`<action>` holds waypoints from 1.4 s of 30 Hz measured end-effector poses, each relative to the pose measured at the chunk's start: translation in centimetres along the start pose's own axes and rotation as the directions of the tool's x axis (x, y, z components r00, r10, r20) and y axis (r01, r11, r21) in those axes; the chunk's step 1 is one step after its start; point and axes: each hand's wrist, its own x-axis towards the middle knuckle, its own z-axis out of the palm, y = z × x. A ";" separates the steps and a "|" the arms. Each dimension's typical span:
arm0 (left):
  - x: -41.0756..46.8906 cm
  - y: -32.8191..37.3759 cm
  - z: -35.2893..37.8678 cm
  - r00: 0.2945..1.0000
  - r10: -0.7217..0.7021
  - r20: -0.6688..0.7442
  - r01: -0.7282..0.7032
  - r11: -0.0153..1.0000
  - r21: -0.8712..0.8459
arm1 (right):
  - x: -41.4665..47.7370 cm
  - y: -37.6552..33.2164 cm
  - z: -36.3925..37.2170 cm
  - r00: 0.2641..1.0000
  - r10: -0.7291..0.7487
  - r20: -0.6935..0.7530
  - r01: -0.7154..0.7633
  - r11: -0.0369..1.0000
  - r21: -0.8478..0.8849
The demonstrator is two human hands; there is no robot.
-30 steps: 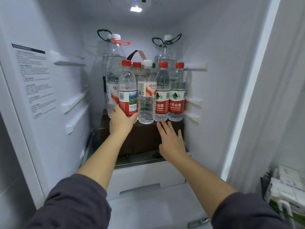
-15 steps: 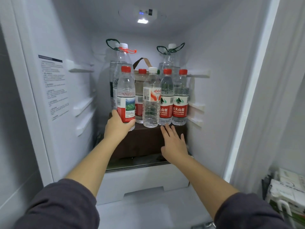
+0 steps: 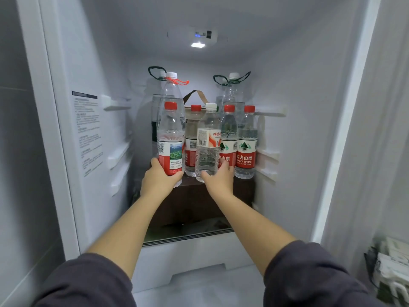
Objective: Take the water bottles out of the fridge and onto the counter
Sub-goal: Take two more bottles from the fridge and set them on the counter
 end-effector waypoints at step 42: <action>-13.5 -4.7 2.4 0.997 0.014 0.079 0.012 0.946 -0.323 | -12.1 8.9 -3.3 0.997 -0.049 0.052 0.029 0.946 0.322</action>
